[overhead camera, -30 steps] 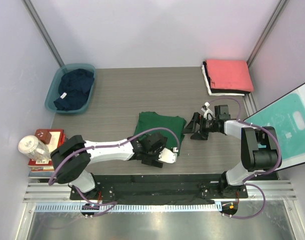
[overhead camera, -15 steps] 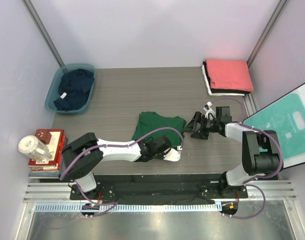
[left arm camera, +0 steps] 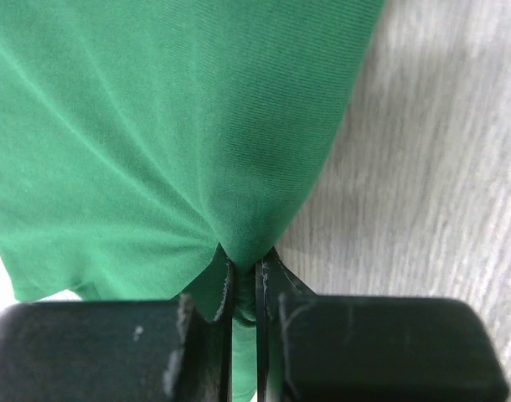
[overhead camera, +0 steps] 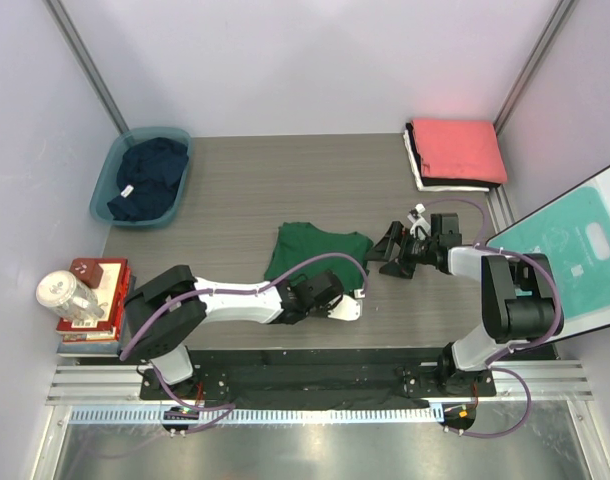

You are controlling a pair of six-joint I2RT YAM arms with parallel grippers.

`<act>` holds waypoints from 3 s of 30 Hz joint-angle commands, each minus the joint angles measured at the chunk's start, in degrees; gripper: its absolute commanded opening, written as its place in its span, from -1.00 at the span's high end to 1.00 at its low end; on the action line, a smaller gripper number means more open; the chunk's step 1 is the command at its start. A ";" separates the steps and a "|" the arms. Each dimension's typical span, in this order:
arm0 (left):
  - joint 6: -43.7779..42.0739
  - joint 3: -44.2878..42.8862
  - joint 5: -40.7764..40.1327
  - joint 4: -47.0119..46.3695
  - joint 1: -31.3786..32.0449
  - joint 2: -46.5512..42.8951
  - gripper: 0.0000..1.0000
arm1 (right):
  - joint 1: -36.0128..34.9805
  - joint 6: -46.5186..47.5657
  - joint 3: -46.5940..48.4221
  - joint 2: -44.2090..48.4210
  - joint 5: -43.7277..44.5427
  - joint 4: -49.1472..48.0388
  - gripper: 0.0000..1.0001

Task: Fold and stack the t-shirts
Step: Put the neatly folded tshirt into the corner of the board with the right arm

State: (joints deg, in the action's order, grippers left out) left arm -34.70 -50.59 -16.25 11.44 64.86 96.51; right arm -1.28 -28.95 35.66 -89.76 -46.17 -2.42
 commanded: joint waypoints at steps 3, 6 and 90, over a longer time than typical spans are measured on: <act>1.30 -5.66 -2.03 -2.13 -1.49 1.66 0.99 | 0.14 -3.13 0.37 -1.82 0.21 -4.79 -0.80; 2.09 -8.03 -2.03 -1.95 -1.67 2.36 1.00 | 0.14 -4.79 0.46 -2.97 0.38 -6.28 -0.80; -3.18 -12.69 -1.24 6.84 -17.04 -7.92 -0.88 | -5.93 54.69 104.84 -49.54 19.88 59.71 0.98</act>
State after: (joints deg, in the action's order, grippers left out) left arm -35.09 -59.13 -18.22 17.56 49.39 87.11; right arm -8.38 19.35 123.24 -134.54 -29.95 46.54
